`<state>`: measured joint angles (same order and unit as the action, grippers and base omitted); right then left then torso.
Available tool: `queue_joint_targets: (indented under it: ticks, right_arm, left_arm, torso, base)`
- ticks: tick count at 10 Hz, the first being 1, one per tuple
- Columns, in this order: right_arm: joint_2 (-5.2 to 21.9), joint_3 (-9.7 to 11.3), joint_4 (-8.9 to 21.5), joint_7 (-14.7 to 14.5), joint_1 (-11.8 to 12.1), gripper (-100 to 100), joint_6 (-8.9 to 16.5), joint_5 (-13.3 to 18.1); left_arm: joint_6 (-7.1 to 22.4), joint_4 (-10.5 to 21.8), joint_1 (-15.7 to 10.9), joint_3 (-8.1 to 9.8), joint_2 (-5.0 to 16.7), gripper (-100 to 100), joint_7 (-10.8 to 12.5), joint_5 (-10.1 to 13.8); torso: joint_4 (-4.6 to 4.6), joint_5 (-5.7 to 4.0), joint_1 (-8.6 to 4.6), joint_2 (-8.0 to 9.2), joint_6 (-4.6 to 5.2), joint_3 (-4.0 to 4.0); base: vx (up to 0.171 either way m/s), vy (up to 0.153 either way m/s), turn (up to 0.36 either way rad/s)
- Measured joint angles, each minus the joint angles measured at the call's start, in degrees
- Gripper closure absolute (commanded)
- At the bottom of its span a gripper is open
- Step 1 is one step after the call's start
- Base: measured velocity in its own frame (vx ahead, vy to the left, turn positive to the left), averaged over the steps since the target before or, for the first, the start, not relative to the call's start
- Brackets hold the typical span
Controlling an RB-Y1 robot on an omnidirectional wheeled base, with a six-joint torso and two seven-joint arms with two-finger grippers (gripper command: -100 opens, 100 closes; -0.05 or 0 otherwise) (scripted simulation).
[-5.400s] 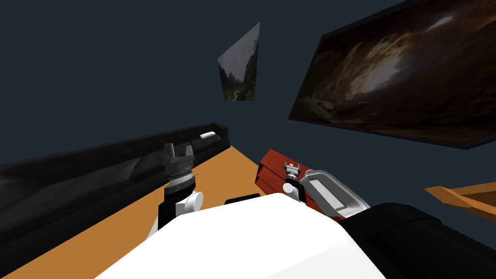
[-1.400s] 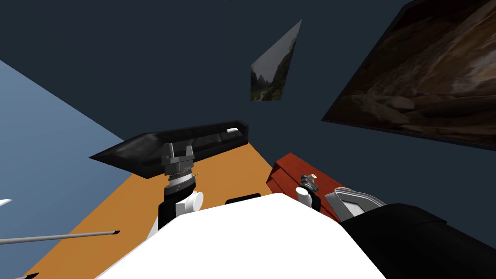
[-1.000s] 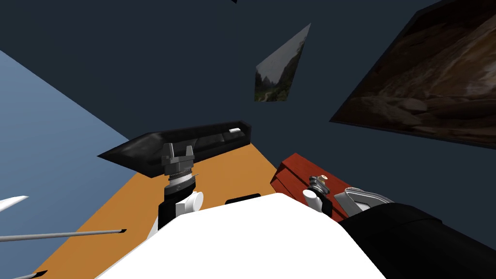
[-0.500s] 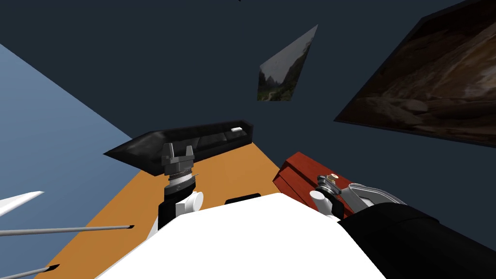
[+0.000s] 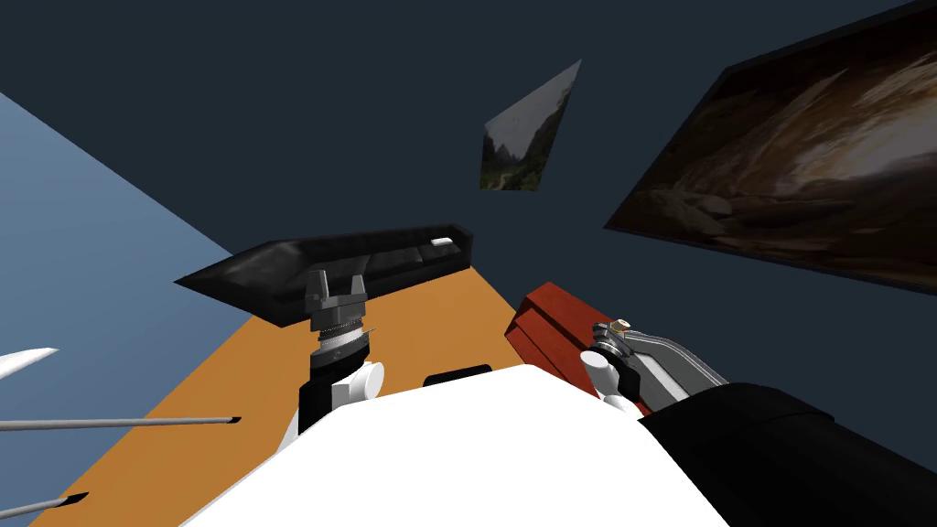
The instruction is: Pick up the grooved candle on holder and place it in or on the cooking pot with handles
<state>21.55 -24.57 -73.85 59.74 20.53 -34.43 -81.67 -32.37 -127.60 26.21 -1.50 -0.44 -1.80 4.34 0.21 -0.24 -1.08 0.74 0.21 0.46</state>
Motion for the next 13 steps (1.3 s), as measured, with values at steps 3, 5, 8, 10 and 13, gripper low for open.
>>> queue_joint_targets:
  ticks: [3, 5, 8, 10, 13]
  right_arm:
    - [-1.62, 0.29, -2.66, -2.28, -1.67, 100, 0.88, -2.31]
    - [-2.58, 0.79, -4.02, -3.26, -2.85, 100, 1.2, -3.53]
    - [-4.08, 1.55, -5.71, -4.62, -4.78, 100, 1.62, -5.3]
    - [-5.14, 1.6, -7.43, -6.19, -5.57, 100, 2.35, -6.95]
    - [-5.45, 1.86, -7.5, -6.4, -6.52, -100, 2.5, -7.47]
  left_arm:
    - [0.0, 0.0, 0.0, 0.0, 0.0, 0, 0.0, 0.0]
    - [0.0, 0.0, 0.0, 0.0, 0.0, 0, 0.0, 0.0]
    - [0.0, 0.0, 0.0, 0.0, 0.0, 0, 0.0, 0.0]
    - [0.0, 0.0, 0.0, 0.0, 0.0, 0, 0.0, 0.0]
    - [0.0, 0.0, 0.01, -0.02, -0.01, 0, 0.0, 0.0]
  torso:
    - [0.06, -0.03, -0.14, 0.13, 0.02, 0.09]
    - [0.09, -0.08, -0.2, 0.17, 0.02, 0.13]
    - [0.1, -0.08, -0.11, 0.14, 0.02, 0.12]
    - [0.09, -0.04, 0.05, 0.06, 0.02, 0.08]
    - [-0.02, 0.04, 0.58, -0.4, -0.04, -0.19]
  base:
    - [-0.18, -0.224, -0.047]
    - [-0.188, -0.228, -0.045]
    - [-0.169, -0.203, -0.043]
    - [-0.138, -0.194, -0.048]
    - [-0.027, -0.045, 0.001]
